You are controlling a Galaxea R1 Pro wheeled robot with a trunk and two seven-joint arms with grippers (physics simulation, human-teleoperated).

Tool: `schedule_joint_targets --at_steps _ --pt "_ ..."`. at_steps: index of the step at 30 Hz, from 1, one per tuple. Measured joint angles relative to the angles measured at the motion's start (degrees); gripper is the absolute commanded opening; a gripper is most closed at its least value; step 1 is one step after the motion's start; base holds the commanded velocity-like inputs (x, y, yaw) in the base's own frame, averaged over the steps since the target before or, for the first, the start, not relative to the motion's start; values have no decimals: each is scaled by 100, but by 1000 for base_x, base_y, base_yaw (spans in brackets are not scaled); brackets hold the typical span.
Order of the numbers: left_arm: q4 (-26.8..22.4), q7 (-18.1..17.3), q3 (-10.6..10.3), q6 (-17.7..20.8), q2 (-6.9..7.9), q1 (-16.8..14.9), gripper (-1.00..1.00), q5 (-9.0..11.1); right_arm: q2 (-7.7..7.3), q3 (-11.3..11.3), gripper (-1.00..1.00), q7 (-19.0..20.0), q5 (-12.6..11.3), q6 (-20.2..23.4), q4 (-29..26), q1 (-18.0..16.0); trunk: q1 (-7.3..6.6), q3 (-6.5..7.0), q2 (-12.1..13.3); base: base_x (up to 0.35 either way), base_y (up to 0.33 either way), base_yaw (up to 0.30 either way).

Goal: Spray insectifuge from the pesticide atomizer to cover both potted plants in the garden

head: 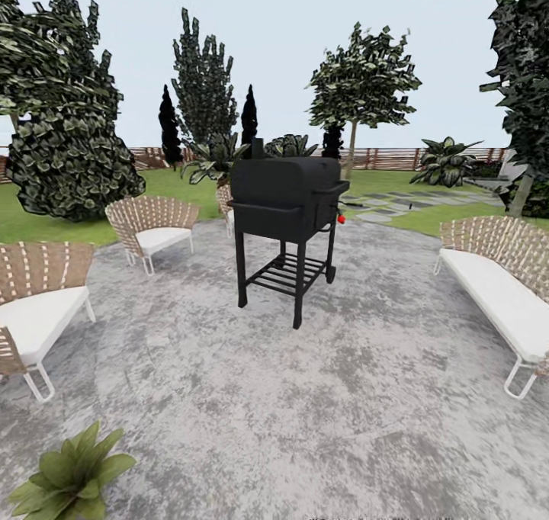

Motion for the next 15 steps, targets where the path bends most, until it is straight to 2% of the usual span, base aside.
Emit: schedule_joint_targets --at_steps 15 --pt "0 0 0 0 0 0 100 0 0 0 100 -8 0 0 0 0 0 0 0 0 0 -300"
